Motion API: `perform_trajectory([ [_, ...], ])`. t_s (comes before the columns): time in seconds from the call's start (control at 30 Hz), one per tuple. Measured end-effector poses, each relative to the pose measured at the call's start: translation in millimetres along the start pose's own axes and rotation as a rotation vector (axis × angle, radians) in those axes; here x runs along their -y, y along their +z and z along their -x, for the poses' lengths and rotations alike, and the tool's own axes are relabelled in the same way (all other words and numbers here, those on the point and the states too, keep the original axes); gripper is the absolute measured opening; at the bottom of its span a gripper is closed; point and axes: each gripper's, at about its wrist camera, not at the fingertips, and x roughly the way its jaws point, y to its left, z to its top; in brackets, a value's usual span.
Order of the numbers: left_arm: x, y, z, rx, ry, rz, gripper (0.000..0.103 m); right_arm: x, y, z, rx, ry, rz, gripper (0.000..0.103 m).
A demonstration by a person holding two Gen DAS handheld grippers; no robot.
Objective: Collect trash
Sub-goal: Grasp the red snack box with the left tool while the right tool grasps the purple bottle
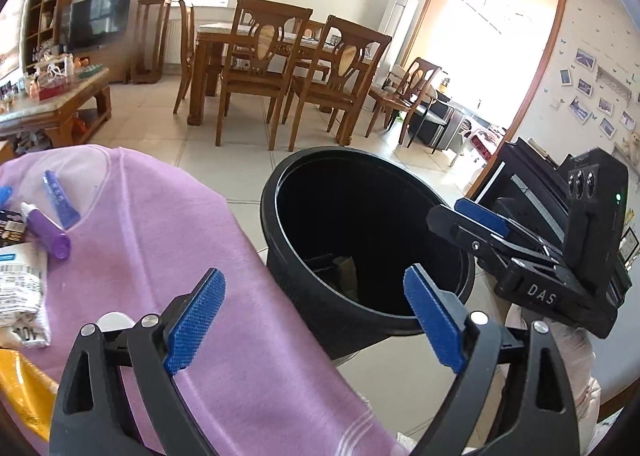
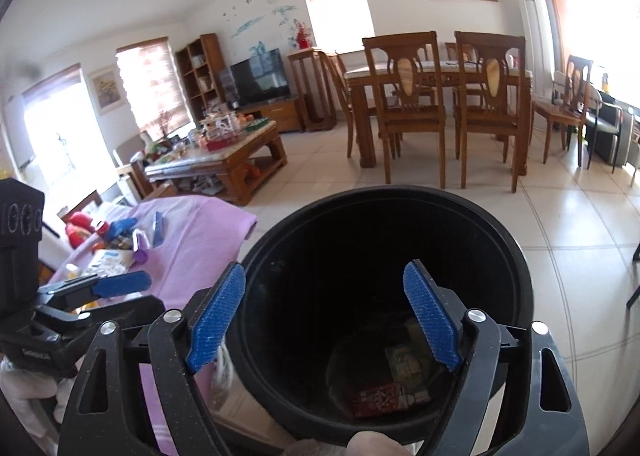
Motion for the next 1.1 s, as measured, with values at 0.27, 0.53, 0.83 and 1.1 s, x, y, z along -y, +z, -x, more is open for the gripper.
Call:
perform_trajectory([
  [0.27,-38.0,-27.5,59.2,0.071,0.174,-0.090,0.097,-84.2,6.4,-10.6,-0.016,0.101,0.142,0.089],
  [0.53,-167.4,-34.2,126.4,0.151,0.305,0.136,0.097,-171.3,6.8,-40.3,-0.062,0.206,0.261,0.089],
  [0.83,-329.2,14.5,135.7,0.111,0.344,0.533,0.097,-248.7,23.7,-100.6,-0.108,0.234,0.402,0.089],
  [1.1,-374.2,31.4,83.4,-0.020,0.393,0.644,0.097,-277.7,41.5,-182.7,-0.223,0.239,0.490,0.075],
])
